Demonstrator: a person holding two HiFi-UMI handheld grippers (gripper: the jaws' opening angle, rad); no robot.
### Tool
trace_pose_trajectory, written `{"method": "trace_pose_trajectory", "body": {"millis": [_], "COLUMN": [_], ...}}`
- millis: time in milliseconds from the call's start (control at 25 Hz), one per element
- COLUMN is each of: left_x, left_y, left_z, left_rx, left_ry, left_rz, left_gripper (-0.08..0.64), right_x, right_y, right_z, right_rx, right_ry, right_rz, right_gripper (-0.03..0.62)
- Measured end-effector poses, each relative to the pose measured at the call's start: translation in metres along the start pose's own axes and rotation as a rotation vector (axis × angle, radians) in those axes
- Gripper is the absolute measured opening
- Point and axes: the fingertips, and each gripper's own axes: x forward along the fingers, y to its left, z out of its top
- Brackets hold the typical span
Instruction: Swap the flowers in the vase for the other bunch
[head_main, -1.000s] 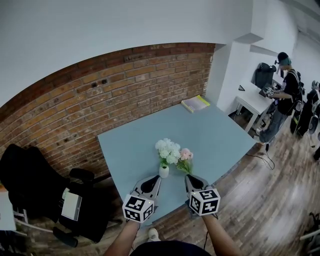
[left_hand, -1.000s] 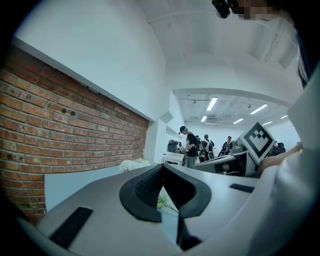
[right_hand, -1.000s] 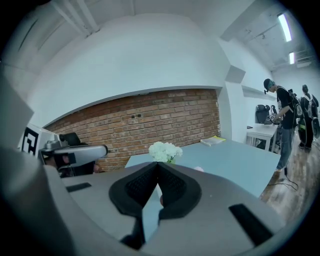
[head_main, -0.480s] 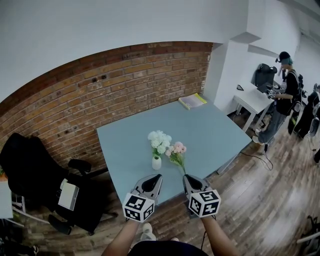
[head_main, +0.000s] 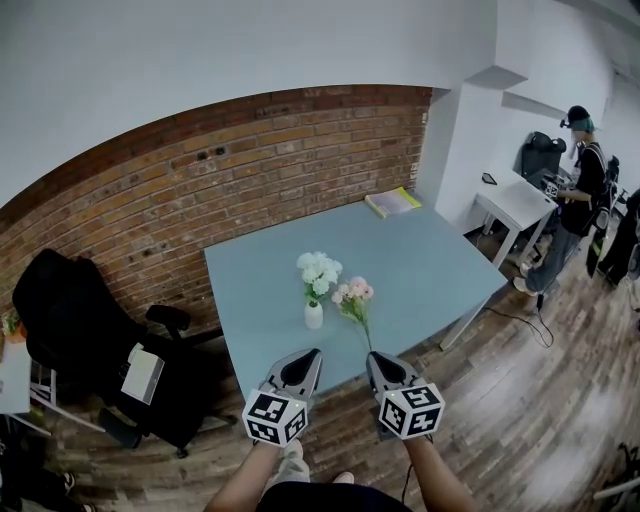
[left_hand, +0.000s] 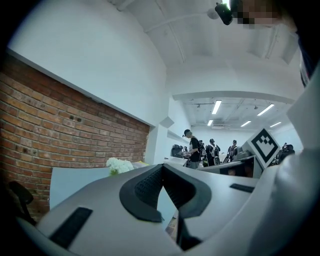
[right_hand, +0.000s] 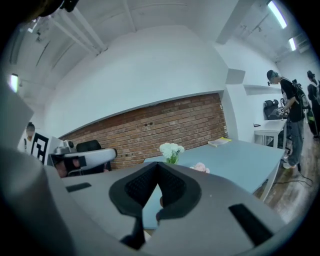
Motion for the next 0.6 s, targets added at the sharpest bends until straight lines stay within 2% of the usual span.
{"method": "trace_pose_trajectory", "body": {"millis": [320, 600], "left_x": [-0.019, -0.029], "left_y": [-0.024, -0.024], "left_z": [-0.019, -0.013], "left_rx": [-0.011, -0.017], "left_ry": [0.032, 0.021], "left_rz": [0.034, 0.038], "left_gripper": [0.009, 0.009], "right_x": [-0.018, -0.021], "right_y": [0.008, 0.016], "right_z": [-0.012, -0.004], "right_rx": [0.002, -0.026], "right_ry": [-0.019, -0.043], "right_rz": [0.043, 0.051], "right_gripper": [0.012, 0.012]}}
